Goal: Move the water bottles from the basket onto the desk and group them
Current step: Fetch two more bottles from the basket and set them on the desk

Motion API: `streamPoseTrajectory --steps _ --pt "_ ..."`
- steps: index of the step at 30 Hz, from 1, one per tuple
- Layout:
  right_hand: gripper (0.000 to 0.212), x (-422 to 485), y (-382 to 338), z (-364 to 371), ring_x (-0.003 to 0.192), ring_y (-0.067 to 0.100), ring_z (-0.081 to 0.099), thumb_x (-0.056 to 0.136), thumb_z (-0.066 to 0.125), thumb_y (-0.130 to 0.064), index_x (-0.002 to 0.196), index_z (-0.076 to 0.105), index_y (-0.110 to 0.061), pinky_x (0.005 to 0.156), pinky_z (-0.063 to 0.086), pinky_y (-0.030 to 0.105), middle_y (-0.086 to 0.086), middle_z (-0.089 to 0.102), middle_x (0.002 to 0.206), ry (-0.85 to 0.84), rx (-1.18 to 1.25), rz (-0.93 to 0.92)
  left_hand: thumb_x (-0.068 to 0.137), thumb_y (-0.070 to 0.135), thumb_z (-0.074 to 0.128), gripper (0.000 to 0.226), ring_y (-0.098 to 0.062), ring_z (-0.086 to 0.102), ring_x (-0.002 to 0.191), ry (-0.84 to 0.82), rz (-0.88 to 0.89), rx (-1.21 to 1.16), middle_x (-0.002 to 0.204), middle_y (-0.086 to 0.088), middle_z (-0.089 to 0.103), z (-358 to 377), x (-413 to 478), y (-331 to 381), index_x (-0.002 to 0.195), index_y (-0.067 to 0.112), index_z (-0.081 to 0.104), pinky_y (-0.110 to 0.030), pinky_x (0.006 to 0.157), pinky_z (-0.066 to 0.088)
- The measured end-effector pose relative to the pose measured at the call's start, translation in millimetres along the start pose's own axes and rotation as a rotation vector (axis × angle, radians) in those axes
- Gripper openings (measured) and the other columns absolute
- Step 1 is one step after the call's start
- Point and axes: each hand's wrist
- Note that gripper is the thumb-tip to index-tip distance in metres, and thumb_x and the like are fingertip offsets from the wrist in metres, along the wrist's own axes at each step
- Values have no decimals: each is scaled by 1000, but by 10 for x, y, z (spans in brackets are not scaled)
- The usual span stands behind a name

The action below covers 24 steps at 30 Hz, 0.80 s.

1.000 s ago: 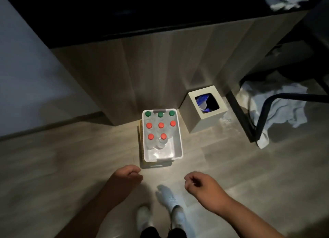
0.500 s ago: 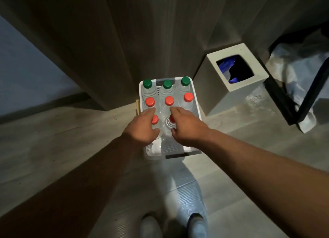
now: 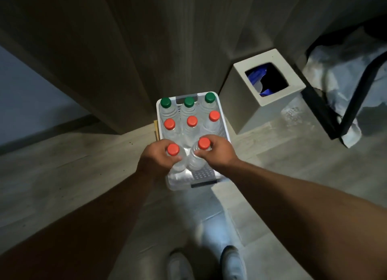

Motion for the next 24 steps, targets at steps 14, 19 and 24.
streamPoseTrajectory --steps 14,19,24 --pt "24 -2729 -1279 -1817 75 -6 62 71 81 -14 89 71 -26 69 41 1 -15 67 79 132 214 197 69 28 77 18 -14 66 79 -81 -82 5 85 7 71 -1293 -1909 2301 83 35 68 -24 74 50" --pt "22 -3776 -1248 -2482 76 -1 64 67 82 -16 86 73 -21 74 47 14 -12 70 78 198 260 281 68 10 82 32 6 62 76 -137 -97 -104 79 12 70 -1484 -2728 3075 78 36 65 -12 65 47" --pt "35 -4716 -1169 -3125 74 -6 64 69 82 -9 74 72 -41 69 45 6 -19 71 79 316 371 253 70 7 80 34 -4 64 80 -123 10 -104 81 12 69 -1503 -3297 3732 83 33 63 -19 69 48"
Point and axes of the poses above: each hand's wrist, its own x-axis towards the middle knuckle, its own z-axis out of the palm, y = z × x
